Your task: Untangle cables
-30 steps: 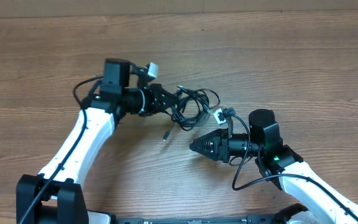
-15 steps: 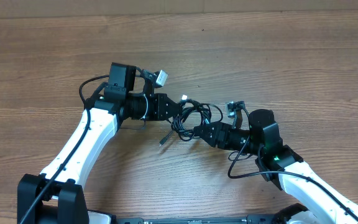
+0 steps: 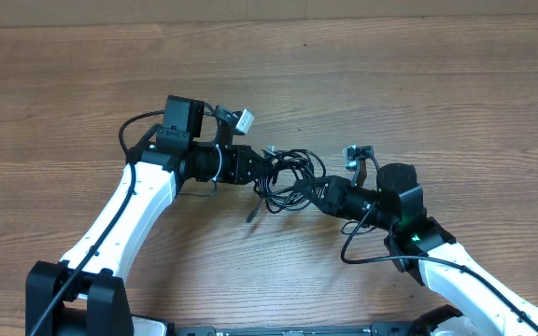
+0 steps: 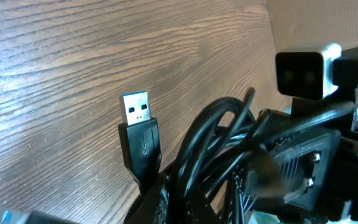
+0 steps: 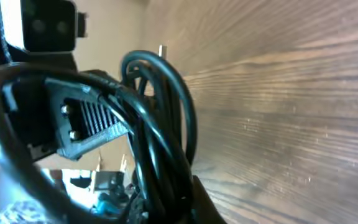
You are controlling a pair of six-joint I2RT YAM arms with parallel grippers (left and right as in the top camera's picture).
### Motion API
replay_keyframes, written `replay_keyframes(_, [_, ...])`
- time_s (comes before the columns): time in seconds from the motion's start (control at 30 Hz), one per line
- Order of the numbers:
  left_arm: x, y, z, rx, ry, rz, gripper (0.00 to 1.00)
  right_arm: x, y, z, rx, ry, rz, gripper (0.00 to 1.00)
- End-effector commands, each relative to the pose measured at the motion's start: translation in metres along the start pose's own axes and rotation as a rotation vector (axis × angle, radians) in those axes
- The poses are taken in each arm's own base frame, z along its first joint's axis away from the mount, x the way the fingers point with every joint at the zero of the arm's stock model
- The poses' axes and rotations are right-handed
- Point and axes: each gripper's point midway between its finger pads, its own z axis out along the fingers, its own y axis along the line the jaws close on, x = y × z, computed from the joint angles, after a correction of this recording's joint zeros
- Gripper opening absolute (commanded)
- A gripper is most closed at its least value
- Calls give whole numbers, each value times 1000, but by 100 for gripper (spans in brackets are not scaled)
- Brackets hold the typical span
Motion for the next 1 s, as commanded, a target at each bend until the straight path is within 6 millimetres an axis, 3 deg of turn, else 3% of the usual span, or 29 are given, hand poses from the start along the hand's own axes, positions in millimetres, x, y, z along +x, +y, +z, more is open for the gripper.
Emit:
replay_keyframes(0.0, [5, -21, 11, 55, 41, 68, 4, 0, 10, -2, -34, 2, -24, 4])
replay_keyframes(0.3, [20, -43, 39, 39, 92, 200, 4, 9, 40, -5, -173, 70, -110, 5])
replay_keyframes(0.37, [20, -48, 43, 49, 91, 200, 4, 6, 31, -4, -130, 52, -86, 9])
replay_keyframes(0.53, [30, -71, 46, 156, 126, 250, 4, -12, -21, -4, 116, -90, 16, 12])
replay_keyframes(0.7, [41, -101, 39, 345, 156, 338, 4, -30, -41, -10, 226, -205, 25, 23])
replay_keyframes(0.83, [39, -98, 38, 334, 148, 339, 4, -28, -57, -13, 298, -215, 49, 32])
replay_keyframes(0.97, [26, -78, 40, 213, 116, 226, 4, -15, -77, -18, 382, -177, 93, 45])
